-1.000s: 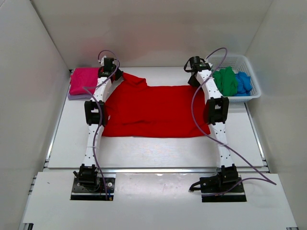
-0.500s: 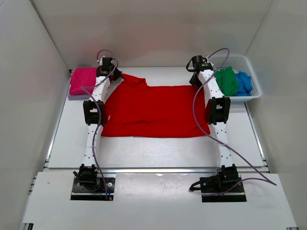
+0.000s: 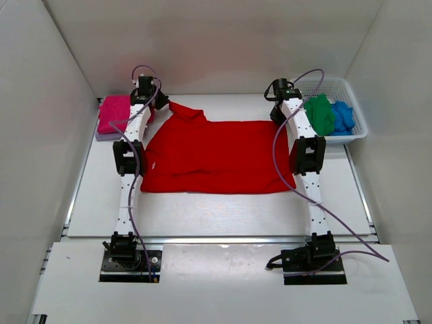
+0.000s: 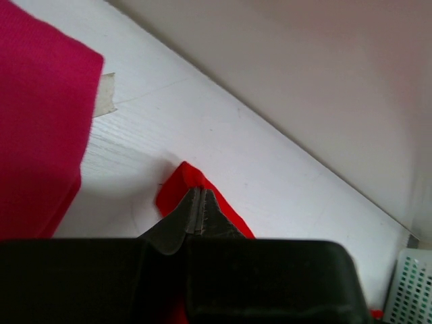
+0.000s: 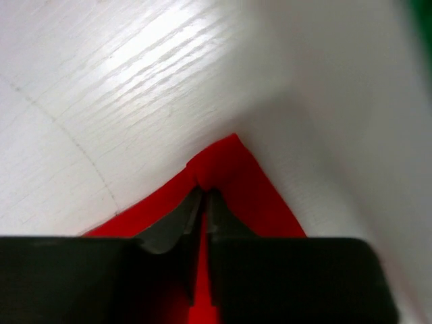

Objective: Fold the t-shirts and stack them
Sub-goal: Grap the side of the flattened tshirt furthest away from the robot with both arms

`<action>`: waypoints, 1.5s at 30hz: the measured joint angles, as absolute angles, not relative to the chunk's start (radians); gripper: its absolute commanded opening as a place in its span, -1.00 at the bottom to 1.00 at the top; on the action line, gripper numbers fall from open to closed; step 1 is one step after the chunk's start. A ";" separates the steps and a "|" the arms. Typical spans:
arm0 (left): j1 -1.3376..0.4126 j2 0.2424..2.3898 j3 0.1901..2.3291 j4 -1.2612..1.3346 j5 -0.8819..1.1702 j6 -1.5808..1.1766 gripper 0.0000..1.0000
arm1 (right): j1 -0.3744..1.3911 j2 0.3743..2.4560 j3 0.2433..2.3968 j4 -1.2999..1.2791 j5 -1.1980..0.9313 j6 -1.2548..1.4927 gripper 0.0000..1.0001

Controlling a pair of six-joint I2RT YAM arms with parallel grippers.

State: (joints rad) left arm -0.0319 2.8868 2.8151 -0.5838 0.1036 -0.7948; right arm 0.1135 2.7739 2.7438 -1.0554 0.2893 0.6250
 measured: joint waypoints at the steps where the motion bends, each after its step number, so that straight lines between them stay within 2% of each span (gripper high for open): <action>1: -0.031 2.883 2.815 -0.583 0.113 -0.796 -1.00 | 0.110 2.774 2.744 -1.058 0.288 0.625 -1.00; 17: -0.006 2.783 2.815 -0.582 0.241 -0.785 -0.99 | 0.124 2.793 2.790 -1.079 0.284 0.524 -1.00; 23: 0.009 2.778 2.817 -0.594 0.237 -0.758 -0.15 | 0.130 2.793 2.790 -1.077 0.288 0.516 -1.00; 25: 0.006 2.781 2.817 -0.619 0.196 -0.741 -0.03 | 0.133 2.793 2.790 -1.077 0.292 0.514 -0.99; 34: -0.044 2.824 2.817 -0.658 0.118 -0.703 -0.05 | 0.136 2.793 2.790 -1.077 0.298 0.512 -1.00; 45: -0.054 2.900 2.817 -0.654 0.062 -0.699 0.03 | 0.139 2.793 2.790 -1.077 0.300 0.508 -1.00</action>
State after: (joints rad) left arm -0.0544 2.8998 2.8170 -0.6540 0.0624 -0.6991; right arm 0.1394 2.7930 2.7903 -1.0775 0.2996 0.5076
